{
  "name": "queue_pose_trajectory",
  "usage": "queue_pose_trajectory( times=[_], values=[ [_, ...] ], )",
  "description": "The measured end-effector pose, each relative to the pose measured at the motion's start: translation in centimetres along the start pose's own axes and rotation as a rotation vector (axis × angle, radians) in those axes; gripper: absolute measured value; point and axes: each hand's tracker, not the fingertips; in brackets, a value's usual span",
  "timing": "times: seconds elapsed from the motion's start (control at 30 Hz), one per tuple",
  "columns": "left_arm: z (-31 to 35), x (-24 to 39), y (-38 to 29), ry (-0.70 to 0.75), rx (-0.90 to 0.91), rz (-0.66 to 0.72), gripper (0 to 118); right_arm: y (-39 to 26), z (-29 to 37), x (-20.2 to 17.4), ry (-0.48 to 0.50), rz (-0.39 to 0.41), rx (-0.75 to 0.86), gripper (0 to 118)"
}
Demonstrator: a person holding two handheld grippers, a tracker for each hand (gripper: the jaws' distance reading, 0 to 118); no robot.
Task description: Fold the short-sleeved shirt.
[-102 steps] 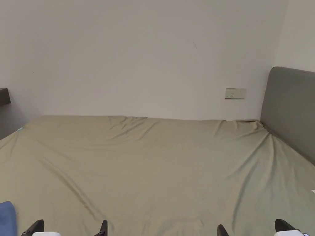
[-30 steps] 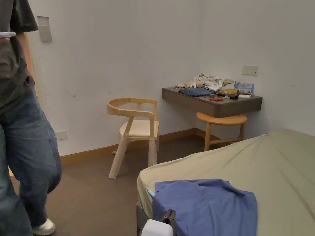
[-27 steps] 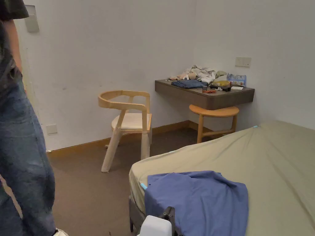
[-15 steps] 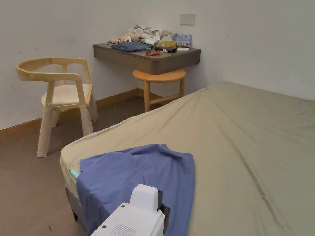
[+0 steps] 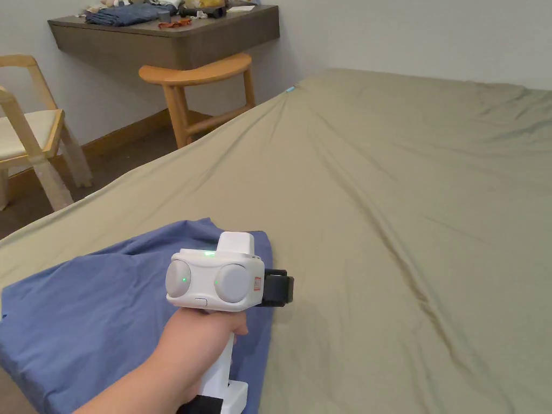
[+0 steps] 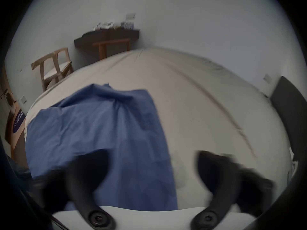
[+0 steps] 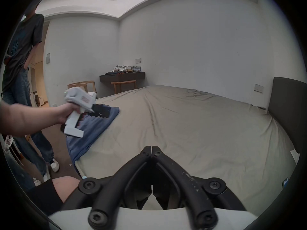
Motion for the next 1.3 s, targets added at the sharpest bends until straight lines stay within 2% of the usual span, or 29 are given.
queue_pose_trajectory(
  times=[0.07, 0.1, 0.17, 0.2, 0.27, 0.37, 0.4, 0.43, 0.47, 0.5, 0.63, 0.73, 0.87, 1.1, 1.23, 1.3],
  values=[
    [-1.5, 0.2, -0.2, 0.034, -0.068, -0.003, 110, -0.6, 0.1, 0.0, 0.007, 0.008, -0.002, 1],
    [-2.3, 0.1, -0.5, 0.057, -0.11, -0.016, 109, -1.0, 0.2, -0.1, 0.003, 0.031, 0.008, 1],
    [-1.8, 0.1, -0.9, 0.033, -0.051, 0.008, 107, -1.5, 0.2, -0.2, 0.014, 0.05, -0.013, 1],
    [-1.6, 0.2, -0.8, 0.027, -0.069, 0.008, 98, -1.8, 0.4, -0.1, 0.017, 0.047, -0.019, 1],
    [-0.7, 0.4, -0.9, -0.026, -0.023, 0.042, 98, -2.3, 1.1, 0.1, 0.021, 0.022, -0.02, 1],
    [0.5, 1.3, -1.6, 0.077, -0.008, -0.069, 76, -2.7, 2.1, 0.6, 0.02, 0.007, -0.019, 1],
    [0.7, 1.4, -1.6, 0.089, 0.0, -0.095, 76, -2.9, 2.5, 0.8, 0.016, 0.008, -0.022, 1],
    [1.1, 1.5, -1.6, 0.078, 0.0, -0.085, 46, -2.9, 2.8, 1.0, 0.011, 0.008, -0.023, 1],
    [1.8, 1.3, -1.4, 0.074, 0.014, -0.077, 6, -2.9, 2.9, 1.1, 0.007, 0.006, -0.021, 1],
    [2.9, 1.3, -1.0, 0.072, 0.05, -0.057, 1, -2.8, 3.3, 1.3, 0.001, 0.002, -0.018, 1],
    [8.1, 2.2, 1.1, 0.053, 0.142, -0.011, 1, -2.6, 4.5, 2.1, -0.036, -0.022, -0.001, 1],
    [12.8, 4.5, 2.4, 0.004, 0.218, -0.056, 1, -1.0, 6.6, 1.6, -0.066, -0.039, 0.027, 1],
    [19.4, 10.6, 3.2, -0.145, 0.32, -0.133, 1, -0.4, 10.0, 2.3, -0.105, -0.085, 0.074, 1],
    [30.3, 28.8, 0.4, -0.553, 0.398, -0.317, 1, -1.6, 17.8, 4.2, -0.246, -0.113, 0.118, 1],
    [35.6, 40.6, -4.8, -0.821, 0.37, -0.427, 1, -3.2, 23.4, 6.0, -0.354, -0.145, 0.129, 1],
    [37.0, 46.6, -7.6, -0.88, 0.378, -0.526, 1, -4.0, 26.1, 7.0, -0.402, -0.163, 0.125, 1]
  ],
)
